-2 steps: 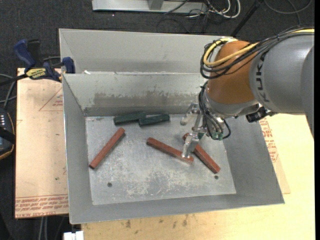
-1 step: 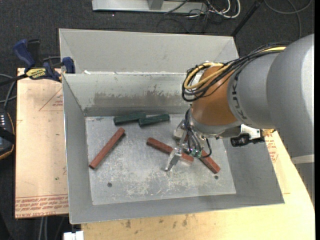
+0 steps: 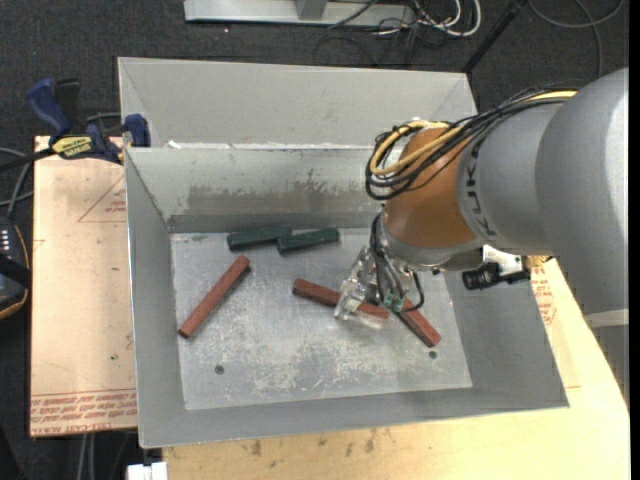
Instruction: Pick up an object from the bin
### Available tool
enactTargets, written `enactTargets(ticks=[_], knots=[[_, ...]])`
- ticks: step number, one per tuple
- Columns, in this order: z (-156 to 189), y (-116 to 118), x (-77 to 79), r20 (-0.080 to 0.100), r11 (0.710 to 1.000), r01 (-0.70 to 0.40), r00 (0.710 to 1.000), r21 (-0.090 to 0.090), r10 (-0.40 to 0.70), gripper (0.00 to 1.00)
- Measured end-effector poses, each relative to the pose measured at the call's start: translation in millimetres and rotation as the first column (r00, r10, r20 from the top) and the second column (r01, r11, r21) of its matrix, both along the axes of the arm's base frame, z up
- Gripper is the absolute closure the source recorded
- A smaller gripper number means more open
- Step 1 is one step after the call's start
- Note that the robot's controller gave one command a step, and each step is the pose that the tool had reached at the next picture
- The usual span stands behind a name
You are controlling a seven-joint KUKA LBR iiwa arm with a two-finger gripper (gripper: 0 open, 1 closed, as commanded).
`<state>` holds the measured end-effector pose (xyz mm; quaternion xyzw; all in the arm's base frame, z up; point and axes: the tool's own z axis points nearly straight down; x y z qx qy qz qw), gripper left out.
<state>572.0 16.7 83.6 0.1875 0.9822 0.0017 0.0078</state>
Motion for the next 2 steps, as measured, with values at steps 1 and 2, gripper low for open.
enactTargets(ticks=[1,2], knots=[[0.0,0.0,0.0,0.0,1.0,0.0,1.0,0.0,0.0,1.0],[1.9,0.1,-1.3,-0.007,1.0,-0.001,1.0,0.0,0.001,1.0]])
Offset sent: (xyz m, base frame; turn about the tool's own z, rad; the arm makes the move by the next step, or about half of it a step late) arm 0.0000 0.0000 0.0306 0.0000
